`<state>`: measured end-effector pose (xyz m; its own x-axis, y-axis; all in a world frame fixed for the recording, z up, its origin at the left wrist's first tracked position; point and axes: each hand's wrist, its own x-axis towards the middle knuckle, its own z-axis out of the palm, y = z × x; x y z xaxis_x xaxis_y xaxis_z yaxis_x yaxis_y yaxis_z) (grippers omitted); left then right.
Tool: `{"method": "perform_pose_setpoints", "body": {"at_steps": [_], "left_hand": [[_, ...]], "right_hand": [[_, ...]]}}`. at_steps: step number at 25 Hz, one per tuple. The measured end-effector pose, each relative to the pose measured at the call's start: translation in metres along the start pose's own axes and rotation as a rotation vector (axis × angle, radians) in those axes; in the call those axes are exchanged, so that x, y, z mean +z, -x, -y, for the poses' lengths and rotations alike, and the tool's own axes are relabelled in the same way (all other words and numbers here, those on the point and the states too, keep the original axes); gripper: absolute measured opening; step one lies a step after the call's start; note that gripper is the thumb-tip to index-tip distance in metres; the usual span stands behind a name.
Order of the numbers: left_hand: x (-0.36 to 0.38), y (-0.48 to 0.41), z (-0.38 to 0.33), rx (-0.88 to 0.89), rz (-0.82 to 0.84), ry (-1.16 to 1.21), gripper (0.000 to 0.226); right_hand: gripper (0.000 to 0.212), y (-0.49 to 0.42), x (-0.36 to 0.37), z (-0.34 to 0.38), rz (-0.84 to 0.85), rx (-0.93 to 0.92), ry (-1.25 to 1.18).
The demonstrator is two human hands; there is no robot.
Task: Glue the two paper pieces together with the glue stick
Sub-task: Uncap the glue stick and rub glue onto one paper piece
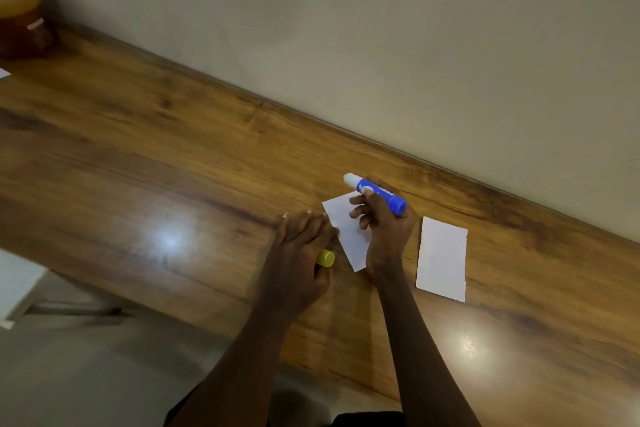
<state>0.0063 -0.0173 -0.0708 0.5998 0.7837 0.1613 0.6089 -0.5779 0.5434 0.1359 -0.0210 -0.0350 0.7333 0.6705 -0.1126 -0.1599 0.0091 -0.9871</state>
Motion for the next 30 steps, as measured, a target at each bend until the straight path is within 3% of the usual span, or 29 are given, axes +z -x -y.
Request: {"method": "perform_pose_setpoints", "body": {"at_steps": [1, 3, 9, 17, 25, 30], "left_hand": [[0.0, 0.0, -0.001, 0.0, -0.008, 0.003, 0.052], [-0.001, 0.0, -0.002, -0.001, -0.014, 0.004, 0.05], [0.0, 0.001, -0.002, -0.007, 0.003, 0.006, 0.05], [-0.001, 0.002, -0.002, -0.015, 0.013, 0.018, 0.054], [-0.001, 0.001, -0.004, -0.012, 0.011, 0.008, 0.052], [-0.001, 0.001, -0.004, -0.01, -0.012, 0.009, 0.051]], "right_hand": [[0.007, 0.0, 0.0, -0.003, -0.016, 0.0, 0.102], [0.021, 0.001, -0.001, -0.007, -0.046, -0.023, 0.242], [0.013, -0.001, -0.004, -0.016, 0.142, -0.174, 0.465], [0.01, 0.002, -0.003, -0.016, 0.232, -0.254, 0.517], [0.012, -0.002, 0.0, -0.021, -0.182, -0.328, 0.492], [0.015, -0.005, 0.001, -0.021, -0.254, -0.298, 0.473]]}}
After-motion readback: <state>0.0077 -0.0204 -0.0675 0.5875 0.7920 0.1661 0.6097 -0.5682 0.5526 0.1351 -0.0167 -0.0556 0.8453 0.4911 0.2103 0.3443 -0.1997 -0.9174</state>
